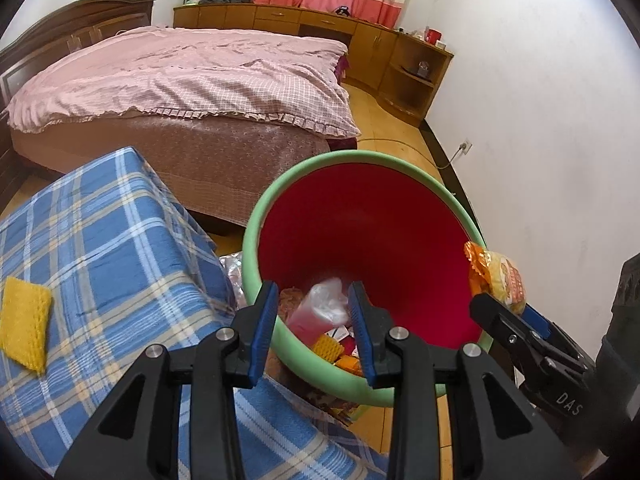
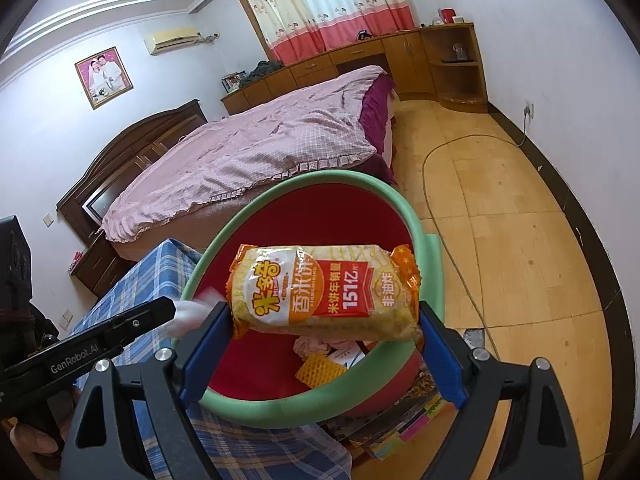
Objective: Collect trash
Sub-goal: 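Open both tools to drop plastic bag and snack bag into the bucket, then move both tools back toward the yellow foam net and blue pipe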
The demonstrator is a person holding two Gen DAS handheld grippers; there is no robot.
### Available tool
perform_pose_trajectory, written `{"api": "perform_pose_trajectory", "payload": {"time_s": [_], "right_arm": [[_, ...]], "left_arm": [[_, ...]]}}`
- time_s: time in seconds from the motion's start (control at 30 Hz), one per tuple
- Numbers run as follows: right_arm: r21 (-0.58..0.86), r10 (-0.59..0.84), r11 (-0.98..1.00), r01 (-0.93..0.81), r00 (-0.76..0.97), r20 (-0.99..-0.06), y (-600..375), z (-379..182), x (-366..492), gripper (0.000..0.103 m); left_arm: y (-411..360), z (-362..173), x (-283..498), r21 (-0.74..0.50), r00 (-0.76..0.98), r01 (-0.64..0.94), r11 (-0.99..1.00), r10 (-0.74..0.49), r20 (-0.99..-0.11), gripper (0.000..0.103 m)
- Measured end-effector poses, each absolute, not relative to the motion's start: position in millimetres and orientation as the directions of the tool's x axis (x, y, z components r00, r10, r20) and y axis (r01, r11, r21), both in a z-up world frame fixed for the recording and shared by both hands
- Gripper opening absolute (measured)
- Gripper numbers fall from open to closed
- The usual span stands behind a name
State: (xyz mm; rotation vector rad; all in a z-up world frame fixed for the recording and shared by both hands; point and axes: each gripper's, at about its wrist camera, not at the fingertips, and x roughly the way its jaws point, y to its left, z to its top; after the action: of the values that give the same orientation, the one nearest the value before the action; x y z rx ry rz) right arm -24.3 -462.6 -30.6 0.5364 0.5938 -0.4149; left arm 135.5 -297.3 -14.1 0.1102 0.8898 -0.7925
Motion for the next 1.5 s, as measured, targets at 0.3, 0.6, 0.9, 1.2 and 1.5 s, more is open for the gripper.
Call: {"api": "perform_pose_trajectory", "payload": {"time_s": [0.3, 0.6, 0.9, 1.2, 1.5], "right_arm": [[0.354, -0.202, 0.79, 0.501, 0.757, -0.621, -459.4, -34.4, -21.3, 0.094], [0.364, -0.184, 0.791, 0.492, 0.758, -0.626, -456.8, -33.0, -18.1, 0.098], [0.362, -0.184, 0.797, 0.484, 0.765, -0.618, -448.8, -28.5, -18.4, 0.101], [0.366, -0.164, 0.812, 0.456, 0.779, -0.605, -430.1, -16.8, -12.2, 0.101], [0.377, -0.122, 0.825, 0.422, 0.784, -0.609, -406.1, -7.3, 5.9, 0.101]], "left_arm": [[-292.6, -15.4, 138.4, -0.234, 0.376, 0.635, 0.736, -0.56, -0.738, 0.037], [-275.2, -10.7, 137.2, -0.246, 0.395, 0.608, 0.755, -0.556, -0.731, 0.037], [-253.6, -6.5, 138.6, -0.246, 0.425, 0.574, 0.781, -0.541, -0.726, 0.037], [-217.4, -1.3, 147.0, -0.232, 0.485, 0.508, 0.83, -0.498, -0.719, 0.037], [-167.1, 2.7, 157.6, -0.236, 0.542, 0.415, 0.879, -0.447, -0.711, 0.037]]}}
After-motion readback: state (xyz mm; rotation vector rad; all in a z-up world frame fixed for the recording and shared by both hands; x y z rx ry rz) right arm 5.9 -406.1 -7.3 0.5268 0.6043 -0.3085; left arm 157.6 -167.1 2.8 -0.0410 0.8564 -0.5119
